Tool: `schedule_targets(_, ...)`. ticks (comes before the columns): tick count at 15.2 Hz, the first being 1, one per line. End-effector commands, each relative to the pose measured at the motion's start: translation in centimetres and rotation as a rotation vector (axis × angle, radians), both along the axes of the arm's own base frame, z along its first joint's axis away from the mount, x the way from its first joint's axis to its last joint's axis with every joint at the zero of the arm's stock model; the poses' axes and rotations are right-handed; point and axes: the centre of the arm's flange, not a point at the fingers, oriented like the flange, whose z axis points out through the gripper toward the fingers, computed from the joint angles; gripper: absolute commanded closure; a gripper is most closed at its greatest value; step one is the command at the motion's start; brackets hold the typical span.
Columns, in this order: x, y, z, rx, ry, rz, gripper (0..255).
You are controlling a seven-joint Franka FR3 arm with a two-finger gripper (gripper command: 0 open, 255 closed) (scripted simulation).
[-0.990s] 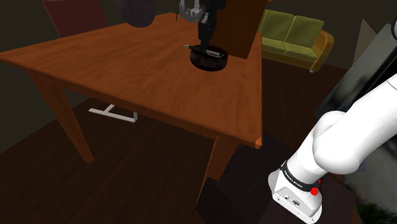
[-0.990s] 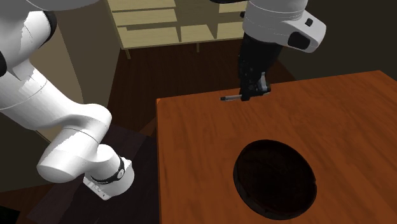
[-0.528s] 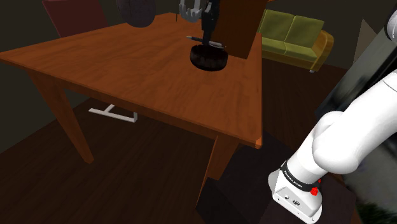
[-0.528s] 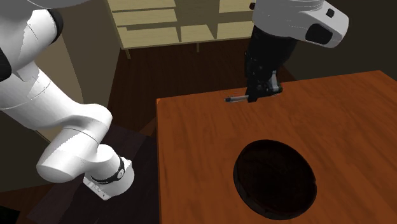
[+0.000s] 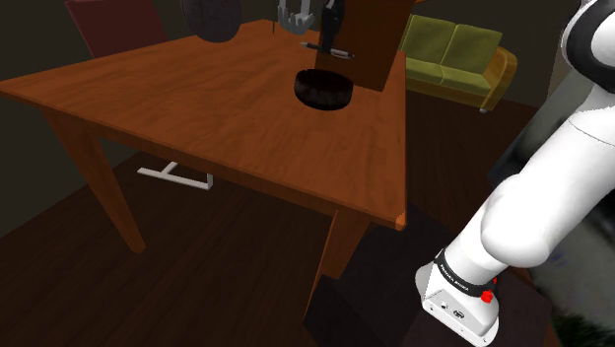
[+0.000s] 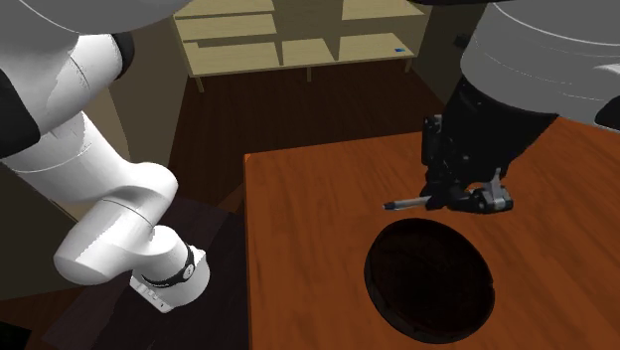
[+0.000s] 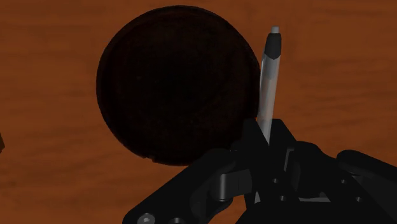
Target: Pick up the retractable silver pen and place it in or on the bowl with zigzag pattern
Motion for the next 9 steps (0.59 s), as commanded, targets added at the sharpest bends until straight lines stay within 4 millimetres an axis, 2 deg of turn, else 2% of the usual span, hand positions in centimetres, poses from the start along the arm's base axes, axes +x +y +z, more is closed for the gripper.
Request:
schedule_targets(1,1.6,-2.3,0.1,-0.001,0.000,0.001,255)
schedule_targets(3,3.1,-4.4,0.2,-0.001,0.000,0.001,255)
schedule_targets(9,3.1,-4.4,-3.0,-0.001,0.000,0.001,255)
